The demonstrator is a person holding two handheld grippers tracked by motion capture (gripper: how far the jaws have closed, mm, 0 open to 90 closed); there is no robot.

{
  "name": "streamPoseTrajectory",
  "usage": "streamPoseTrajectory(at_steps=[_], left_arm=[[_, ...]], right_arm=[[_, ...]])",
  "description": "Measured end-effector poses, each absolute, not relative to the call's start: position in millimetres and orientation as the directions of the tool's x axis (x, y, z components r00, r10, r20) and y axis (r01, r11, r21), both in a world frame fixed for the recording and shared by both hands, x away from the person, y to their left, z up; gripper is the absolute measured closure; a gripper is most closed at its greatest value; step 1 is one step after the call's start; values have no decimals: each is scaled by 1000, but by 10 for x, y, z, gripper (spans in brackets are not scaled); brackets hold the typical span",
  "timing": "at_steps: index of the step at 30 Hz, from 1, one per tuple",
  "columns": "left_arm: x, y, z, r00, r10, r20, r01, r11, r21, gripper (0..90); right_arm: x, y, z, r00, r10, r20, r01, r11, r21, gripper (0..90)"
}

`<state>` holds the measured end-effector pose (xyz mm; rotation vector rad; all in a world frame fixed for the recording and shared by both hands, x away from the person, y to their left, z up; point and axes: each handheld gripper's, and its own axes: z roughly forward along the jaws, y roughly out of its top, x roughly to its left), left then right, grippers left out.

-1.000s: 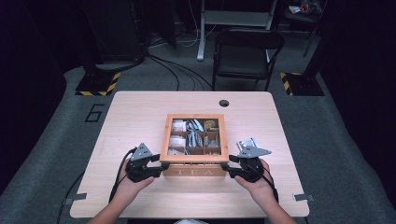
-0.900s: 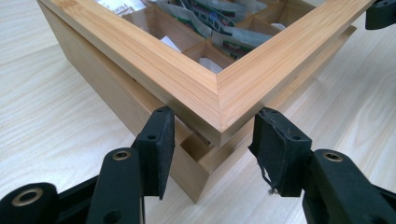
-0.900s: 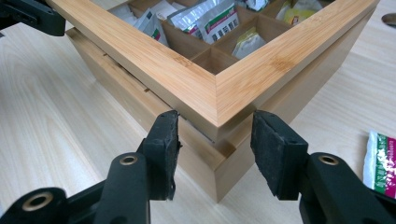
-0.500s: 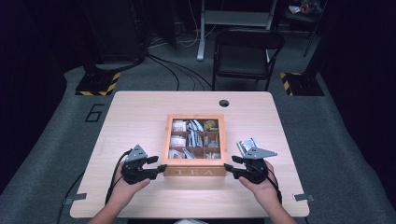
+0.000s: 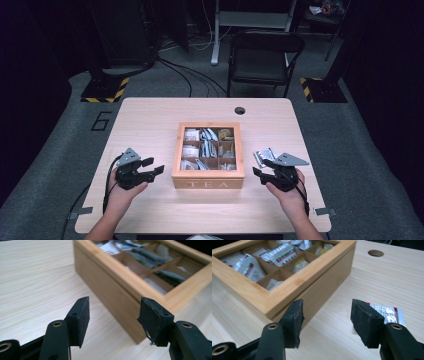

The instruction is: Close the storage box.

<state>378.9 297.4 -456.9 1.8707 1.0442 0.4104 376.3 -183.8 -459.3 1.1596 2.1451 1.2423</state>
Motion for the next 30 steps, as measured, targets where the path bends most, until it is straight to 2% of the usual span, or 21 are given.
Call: streamPoseTrajectory(at_steps=[11,12,30], left_arm=[[3874,3075,-4655,549,823,-147,511,-192,838,389],[3888,3093,-4682,543,831,-123,509,-209,835,389],[3986,3034,-4909,570,815,-102,562,-297,772,405]], right_arm=[[3868,-1915,-4732,-554,831,55,486,269,832,408],[3891,-1914,-4760,-552,831,62,495,267,827,408],[3955,-1883,-4936,-561,826,57,530,305,792,401]])
